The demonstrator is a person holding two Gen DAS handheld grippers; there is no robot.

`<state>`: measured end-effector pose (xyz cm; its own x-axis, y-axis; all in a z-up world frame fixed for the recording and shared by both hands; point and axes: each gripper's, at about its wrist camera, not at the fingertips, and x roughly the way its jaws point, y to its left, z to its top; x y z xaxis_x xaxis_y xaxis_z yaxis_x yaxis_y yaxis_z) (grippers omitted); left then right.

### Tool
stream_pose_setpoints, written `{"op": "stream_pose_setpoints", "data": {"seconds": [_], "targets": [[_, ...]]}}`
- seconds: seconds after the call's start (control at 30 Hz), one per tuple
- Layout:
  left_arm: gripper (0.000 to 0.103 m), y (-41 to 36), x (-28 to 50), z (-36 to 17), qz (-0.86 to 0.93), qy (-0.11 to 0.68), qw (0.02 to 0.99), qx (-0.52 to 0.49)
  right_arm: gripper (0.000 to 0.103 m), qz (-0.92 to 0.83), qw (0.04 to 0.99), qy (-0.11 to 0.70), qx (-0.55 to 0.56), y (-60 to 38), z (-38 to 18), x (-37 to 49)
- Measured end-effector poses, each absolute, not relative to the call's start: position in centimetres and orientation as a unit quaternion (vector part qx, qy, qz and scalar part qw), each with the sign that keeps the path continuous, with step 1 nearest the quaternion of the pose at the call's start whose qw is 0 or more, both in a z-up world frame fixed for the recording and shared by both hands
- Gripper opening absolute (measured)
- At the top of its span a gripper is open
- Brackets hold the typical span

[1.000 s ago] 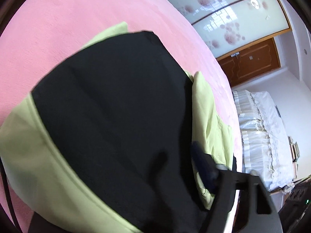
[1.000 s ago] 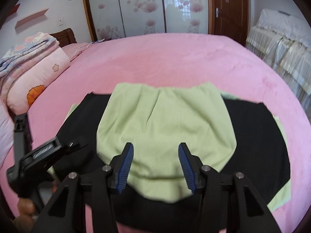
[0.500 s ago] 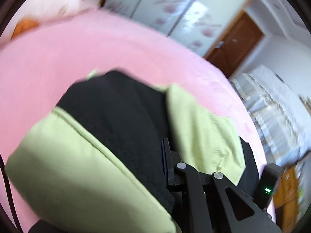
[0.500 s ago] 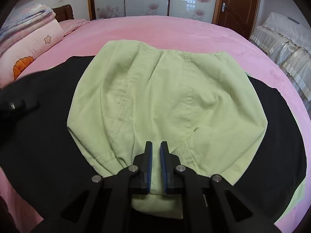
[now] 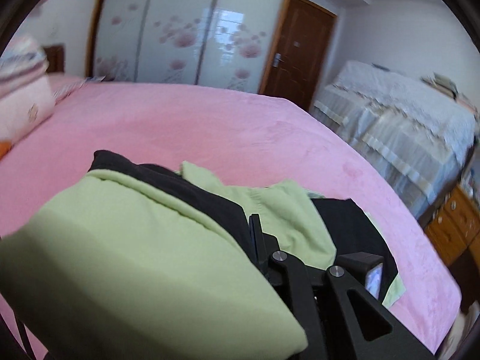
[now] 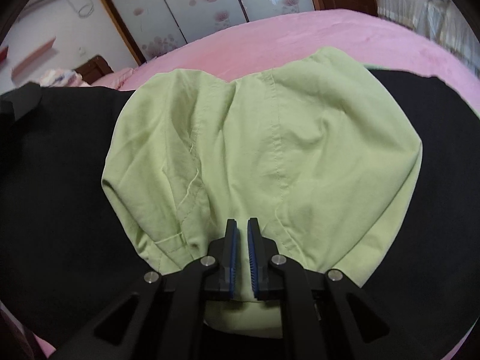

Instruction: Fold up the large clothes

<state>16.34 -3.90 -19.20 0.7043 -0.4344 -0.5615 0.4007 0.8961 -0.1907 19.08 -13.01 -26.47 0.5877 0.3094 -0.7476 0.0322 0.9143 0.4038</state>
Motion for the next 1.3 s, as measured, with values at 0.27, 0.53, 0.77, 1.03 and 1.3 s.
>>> {"op": "stream_pose_setpoints", "data": {"seconds": [0.27,0.53,0.77,1.03,1.3], "targets": [[0.006,-18.6,12.3,-18.1,-0.339,0.261,0.886,0.179,0.0,0.137,0.82,0.419,0.365,-21.2,-27.6,13.2],[0.013,-29.6,10.5,-24.9,-0.375,0.344,0.814,0.28,0.006,0.078,0.827,0.455,0.321,-28.5,-26.6,2.8],[0.016,-31.5,8.9,-27.7,-0.367,0.351,0.797,0.327,0.006,-0.002,0.841,0.463,0.279,-33.0,-24.5,1.6],[0.015,-31.4,6.6,-28.5,-0.392,0.323,0.779,0.367,0.006,-0.053,0.839,0.47,0.27,-34.4,-24.7,0.7],[0.015,-30.6,6.0,-29.1,-0.408,0.333,0.776,0.348,0.006,-0.079,0.841,0.48,0.239,-35.2,-23.1,0.3]]}}
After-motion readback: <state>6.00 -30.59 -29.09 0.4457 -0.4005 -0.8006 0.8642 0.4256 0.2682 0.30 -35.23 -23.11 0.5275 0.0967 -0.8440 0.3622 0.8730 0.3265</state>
